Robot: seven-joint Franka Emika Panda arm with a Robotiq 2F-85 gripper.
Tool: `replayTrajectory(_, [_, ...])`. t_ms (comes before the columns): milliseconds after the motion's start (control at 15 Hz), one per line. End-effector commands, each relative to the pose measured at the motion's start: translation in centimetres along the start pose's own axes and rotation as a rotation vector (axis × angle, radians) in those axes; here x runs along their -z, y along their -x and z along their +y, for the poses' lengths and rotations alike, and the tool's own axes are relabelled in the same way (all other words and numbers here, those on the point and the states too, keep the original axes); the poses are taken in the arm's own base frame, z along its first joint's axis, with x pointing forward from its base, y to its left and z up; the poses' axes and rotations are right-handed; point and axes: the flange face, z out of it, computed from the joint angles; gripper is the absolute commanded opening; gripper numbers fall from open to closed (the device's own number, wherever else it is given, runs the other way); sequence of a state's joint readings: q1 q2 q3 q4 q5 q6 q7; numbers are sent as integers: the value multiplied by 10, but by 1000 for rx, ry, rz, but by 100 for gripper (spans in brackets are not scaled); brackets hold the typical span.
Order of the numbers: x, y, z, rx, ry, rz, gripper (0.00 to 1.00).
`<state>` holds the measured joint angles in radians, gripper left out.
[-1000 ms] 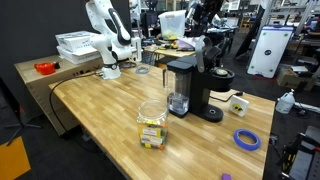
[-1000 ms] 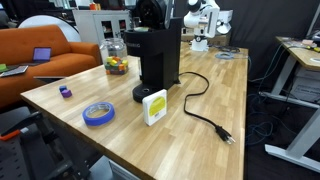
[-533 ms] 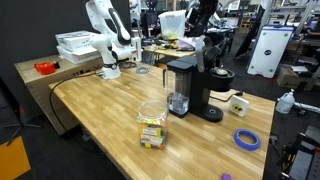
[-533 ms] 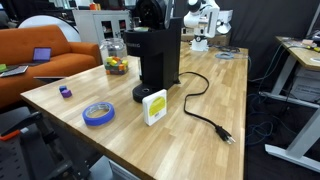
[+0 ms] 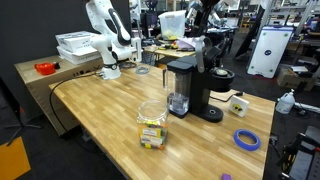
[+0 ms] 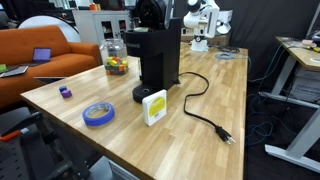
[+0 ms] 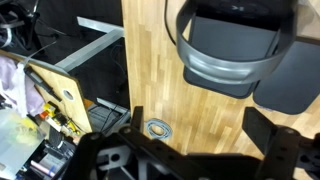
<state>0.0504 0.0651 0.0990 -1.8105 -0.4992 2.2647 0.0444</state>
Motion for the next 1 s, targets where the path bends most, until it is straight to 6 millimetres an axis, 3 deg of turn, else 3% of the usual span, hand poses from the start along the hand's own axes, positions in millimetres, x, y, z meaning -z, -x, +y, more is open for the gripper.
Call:
replayTrajectory(0, [6, 8, 3, 163, 114, 4, 100])
replayTrajectory(267, [11, 16, -11, 324, 255, 60, 100])
replayTrajectory(333, [4, 6, -9, 256, 205, 23, 100])
replayTrajectory(800, [9, 12, -13, 300, 240, 39, 100])
replayTrajectory(933, [10, 12, -15, 348, 180, 88, 100])
